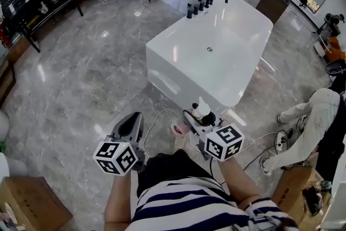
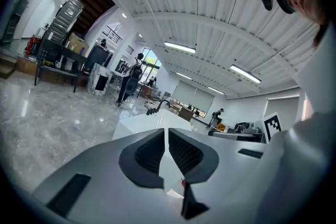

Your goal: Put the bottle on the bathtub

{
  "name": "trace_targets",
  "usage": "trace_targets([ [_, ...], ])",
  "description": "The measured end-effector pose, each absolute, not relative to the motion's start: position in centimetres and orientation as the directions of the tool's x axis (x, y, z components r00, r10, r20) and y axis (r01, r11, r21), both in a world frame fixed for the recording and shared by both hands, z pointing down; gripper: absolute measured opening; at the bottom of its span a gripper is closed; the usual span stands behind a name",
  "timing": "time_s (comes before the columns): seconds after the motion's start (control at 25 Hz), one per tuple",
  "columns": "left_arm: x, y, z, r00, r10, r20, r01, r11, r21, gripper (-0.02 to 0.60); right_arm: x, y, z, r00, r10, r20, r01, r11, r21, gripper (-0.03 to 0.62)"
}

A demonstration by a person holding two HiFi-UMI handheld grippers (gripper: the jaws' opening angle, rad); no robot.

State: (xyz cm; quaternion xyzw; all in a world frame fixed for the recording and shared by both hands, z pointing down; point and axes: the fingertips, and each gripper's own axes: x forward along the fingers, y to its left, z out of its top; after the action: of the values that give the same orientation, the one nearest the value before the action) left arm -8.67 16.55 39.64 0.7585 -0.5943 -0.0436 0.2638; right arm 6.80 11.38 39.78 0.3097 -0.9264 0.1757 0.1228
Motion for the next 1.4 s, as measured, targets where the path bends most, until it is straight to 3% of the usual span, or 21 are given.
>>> trace_targets([
  [0.56, -10.5, 8.8, 40.2, 0.243, -0.934, 0.262, -0.900, -0.116, 0.420, 0.035, 5.2, 3.7, 40.7, -0.801, -0.491, 0.341, -0.583, 0.768, -0.264, 0.186],
  [1.4, -8.1, -4.6, 42.2, 0.176, -0.930, 0.322, -0.921, -0.040, 0.388, 0.037, 5.1, -9.6, 43.1, -0.854, -0.388, 0.348, -0.489, 0.827, -0.278, 0.186],
])
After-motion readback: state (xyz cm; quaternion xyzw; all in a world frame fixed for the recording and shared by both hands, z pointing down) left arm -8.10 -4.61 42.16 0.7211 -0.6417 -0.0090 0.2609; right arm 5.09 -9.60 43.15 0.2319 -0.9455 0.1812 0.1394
